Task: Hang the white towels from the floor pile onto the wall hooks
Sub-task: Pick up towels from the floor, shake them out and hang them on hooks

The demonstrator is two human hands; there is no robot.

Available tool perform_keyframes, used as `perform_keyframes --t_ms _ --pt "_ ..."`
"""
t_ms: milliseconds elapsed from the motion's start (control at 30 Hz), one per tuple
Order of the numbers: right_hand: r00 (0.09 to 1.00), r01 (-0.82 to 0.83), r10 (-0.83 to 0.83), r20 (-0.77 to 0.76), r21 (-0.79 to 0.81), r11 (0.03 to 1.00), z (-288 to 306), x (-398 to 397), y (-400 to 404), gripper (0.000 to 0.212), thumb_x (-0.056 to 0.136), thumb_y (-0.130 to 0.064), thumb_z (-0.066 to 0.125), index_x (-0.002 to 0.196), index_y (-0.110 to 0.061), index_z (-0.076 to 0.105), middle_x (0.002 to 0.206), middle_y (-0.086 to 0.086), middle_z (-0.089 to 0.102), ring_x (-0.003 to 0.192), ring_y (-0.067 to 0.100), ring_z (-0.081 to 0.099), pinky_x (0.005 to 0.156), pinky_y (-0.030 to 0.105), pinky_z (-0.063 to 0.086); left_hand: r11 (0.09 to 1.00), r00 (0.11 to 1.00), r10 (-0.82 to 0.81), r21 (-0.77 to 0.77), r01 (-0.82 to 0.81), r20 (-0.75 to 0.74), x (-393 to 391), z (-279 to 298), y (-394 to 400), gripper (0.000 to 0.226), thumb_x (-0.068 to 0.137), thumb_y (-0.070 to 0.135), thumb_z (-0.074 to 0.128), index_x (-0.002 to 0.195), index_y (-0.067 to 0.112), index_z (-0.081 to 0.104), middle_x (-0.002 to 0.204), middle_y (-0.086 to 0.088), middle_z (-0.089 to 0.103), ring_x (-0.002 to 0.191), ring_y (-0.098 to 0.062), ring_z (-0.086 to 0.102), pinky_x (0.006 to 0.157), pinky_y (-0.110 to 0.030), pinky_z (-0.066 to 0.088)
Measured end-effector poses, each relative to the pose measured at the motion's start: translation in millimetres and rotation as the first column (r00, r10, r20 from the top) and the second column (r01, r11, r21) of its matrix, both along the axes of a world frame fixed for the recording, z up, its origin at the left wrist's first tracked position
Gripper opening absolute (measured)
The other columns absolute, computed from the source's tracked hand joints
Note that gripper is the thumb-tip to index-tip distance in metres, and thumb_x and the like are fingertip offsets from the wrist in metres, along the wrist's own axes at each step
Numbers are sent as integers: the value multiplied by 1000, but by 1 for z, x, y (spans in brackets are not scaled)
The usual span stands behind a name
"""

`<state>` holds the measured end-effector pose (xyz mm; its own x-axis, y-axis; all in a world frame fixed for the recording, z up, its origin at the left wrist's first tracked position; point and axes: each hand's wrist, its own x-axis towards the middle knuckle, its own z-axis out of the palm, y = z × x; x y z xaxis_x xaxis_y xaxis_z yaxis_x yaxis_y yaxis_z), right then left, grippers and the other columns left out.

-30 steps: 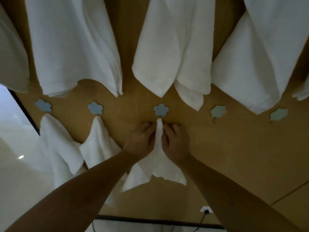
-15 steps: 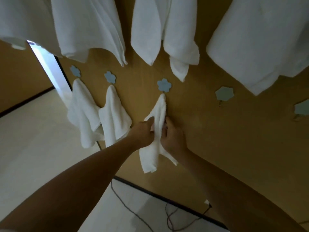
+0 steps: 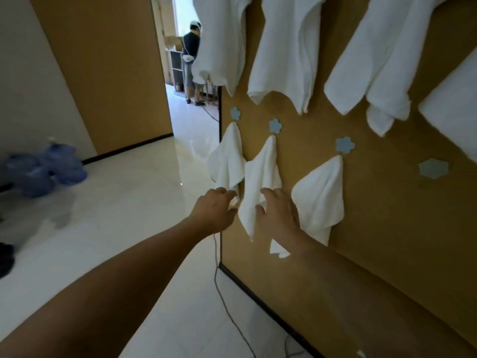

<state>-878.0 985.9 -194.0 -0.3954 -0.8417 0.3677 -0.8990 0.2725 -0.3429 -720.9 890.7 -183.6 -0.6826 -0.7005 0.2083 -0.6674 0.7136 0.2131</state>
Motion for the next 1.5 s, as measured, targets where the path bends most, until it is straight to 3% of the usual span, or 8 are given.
perform_keyframes --t_ms 167,333,500,733,967,1133,1333,1500 --pt "974 -219 224 -45 104 970 6 149 -32 48 93 -36 53 137 -19 45 122 9 54 112 30 51 91 42 46 966 966 259 -13 -259 -21 179 1 1 51 93 44 51 140 26 44 135 -5 53 120 -26 50 96 -42 47" --pt "870 -477 490 -52 165 863 1 334 -48 53 94 -38 51 143 -21 39 126 9 52 114 30 47 92 40 41 835 835 550 -3 -550 -6 385 3 31 51 92 46 52 138 27 44 135 -4 53 119 -26 50 96 -43 46" --pt "693 -700 720 -47 200 686 -5 524 -39 52 93 -39 52 140 -22 40 125 7 53 112 29 48 91 40 42 632 631 775 -8 -775 29 574 2 101 47 91 47 52 131 24 49 129 -4 54 113 -27 51 90 -41 47" --pt "299 -921 953 -50 245 302 -13 772 10 52 93 -38 51 141 -23 39 129 7 49 116 28 45 95 39 39 211 212 977 68 -975 -4 782 -10 240 53 92 48 52 140 27 42 136 -3 50 121 -25 48 97 -42 46" --pt "-95 -957 995 -20 276 -86 -34 985 87 49 93 -39 52 139 -23 42 127 6 53 113 25 49 93 37 44 -195 -193 980 71 -978 45 922 -27 369 50 93 47 49 138 26 44 131 -5 52 118 -27 49 95 -42 45" --pt "-356 -896 934 38 270 -353 -48 1116 140 48 94 -36 52 138 -21 44 124 7 53 111 26 50 92 36 44 -463 -456 886 109 -880 83 1007 -38 442 53 94 46 48 143 25 40 141 -5 46 126 -28 43 100 -44 42" --pt "-587 -750 805 84 319 -580 -63 1236 201 50 94 -34 52 141 -19 43 124 8 54 114 27 50 93 37 43 -686 -676 727 160 -709 122 1069 -53 513 52 93 46 48 141 26 42 137 -4 49 123 -28 45 98 -42 42" --pt "-705 -620 696 137 358 -698 -79 1302 271 51 94 -35 52 142 -20 42 129 9 52 115 27 51 92 36 43 -794 -775 605 203 -573 180 1088 -70 577 51 93 44 49 140 25 42 135 -5 49 122 -27 46 95 -42 43"
